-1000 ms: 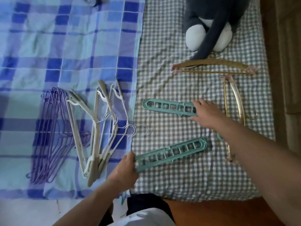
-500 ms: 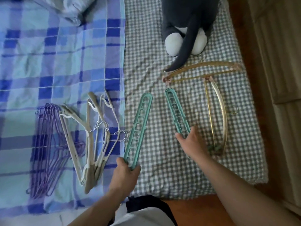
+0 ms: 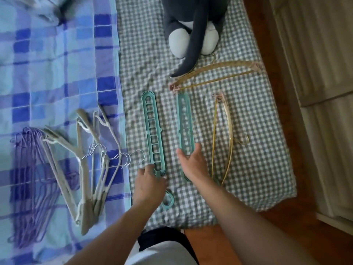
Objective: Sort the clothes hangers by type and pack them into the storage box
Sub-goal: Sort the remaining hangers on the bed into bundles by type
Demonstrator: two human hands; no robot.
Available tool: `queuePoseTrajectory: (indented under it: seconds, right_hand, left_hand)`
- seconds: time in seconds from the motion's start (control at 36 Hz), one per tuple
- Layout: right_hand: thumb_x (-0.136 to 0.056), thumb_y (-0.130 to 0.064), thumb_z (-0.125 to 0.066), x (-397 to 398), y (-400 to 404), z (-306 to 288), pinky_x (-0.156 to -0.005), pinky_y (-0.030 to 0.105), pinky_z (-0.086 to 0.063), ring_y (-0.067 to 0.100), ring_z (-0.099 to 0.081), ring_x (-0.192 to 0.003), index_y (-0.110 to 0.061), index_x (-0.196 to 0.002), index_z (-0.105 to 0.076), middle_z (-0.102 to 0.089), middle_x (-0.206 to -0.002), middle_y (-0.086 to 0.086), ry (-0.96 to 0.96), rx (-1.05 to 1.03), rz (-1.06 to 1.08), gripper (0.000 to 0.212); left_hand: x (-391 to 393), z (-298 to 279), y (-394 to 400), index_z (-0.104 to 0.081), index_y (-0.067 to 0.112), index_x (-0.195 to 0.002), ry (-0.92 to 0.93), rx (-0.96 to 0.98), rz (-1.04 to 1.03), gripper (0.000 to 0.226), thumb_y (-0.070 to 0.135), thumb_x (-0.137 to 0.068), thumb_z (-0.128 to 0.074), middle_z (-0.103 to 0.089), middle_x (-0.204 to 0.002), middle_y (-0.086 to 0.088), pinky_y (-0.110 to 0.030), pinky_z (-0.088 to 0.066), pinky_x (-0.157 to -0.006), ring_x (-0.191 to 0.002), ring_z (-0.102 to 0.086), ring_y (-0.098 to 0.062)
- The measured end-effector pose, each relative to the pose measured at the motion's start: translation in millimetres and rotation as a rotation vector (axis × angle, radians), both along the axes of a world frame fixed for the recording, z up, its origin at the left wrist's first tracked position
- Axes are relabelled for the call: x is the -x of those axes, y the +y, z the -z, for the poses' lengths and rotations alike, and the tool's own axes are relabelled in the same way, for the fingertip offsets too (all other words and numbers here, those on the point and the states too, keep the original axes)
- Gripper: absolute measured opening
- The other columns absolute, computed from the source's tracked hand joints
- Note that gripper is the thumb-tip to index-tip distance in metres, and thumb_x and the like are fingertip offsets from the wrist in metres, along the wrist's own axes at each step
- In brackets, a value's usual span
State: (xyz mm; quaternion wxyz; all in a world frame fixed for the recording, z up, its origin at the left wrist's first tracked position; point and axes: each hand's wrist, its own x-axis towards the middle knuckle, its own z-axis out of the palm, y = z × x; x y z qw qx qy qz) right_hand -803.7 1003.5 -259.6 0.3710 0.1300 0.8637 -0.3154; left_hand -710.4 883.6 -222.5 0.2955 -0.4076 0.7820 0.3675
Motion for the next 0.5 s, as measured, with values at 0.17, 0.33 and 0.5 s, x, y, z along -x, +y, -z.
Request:
queuePoseTrajectory:
  seconds: [0.17, 0.33, 0.5]
  right_hand:
    - [-0.089, -0.07, -0.049, 24, 40, -28, -0.064, 0.042, -0.061, 0.015, -0.069, -0.083, -0.039, -0.143, -0.025, -0.06, -0.114, -0.005, 0.35, 0.142, 0.146, 0.067]
    - [-0.098, -0.047, -0.056, 56, 99, -66, -0.067, 0.051, -0.061, 0.024, -0.067, -0.071, -0.045, -0.139, -0.036, -0.061, -0.107, 0.004, 0.355, 0.479, 0.402, 0.046]
    - [-0.091, -0.055, -0.059, 84, 124, -75, -0.063, 0.043, -0.056, 0.021, -0.059, -0.065, -0.025, -0.131, -0.052, -0.056, -0.092, 0.004, 0.364, 0.627, 0.954, 0.05]
  left_hand:
    - [-7, -7, 12, -0.053, 0.019, -0.138, 0.003, -0.273, -0.037, 0.036, 0.017, -0.102, -0.05, -0.057, -0.096, 0.017, -0.018, -0.041, -0.042, -0.064, -0.059, -0.013]
    - [-3, -9, 12, -0.056, 0.021, -0.133, -0.007, -0.4, -0.166, 0.032, 0.018, -0.102, -0.051, -0.064, -0.1, 0.004, -0.024, -0.048, -0.055, -0.078, -0.062, -0.017]
    - [-2, -6, 1, -0.063, 0.02, -0.122, -0.006, -0.453, -0.183, 0.023, 0.018, -0.099, -0.058, -0.069, -0.105, -0.004, -0.034, -0.057, -0.075, -0.092, -0.07, -0.024]
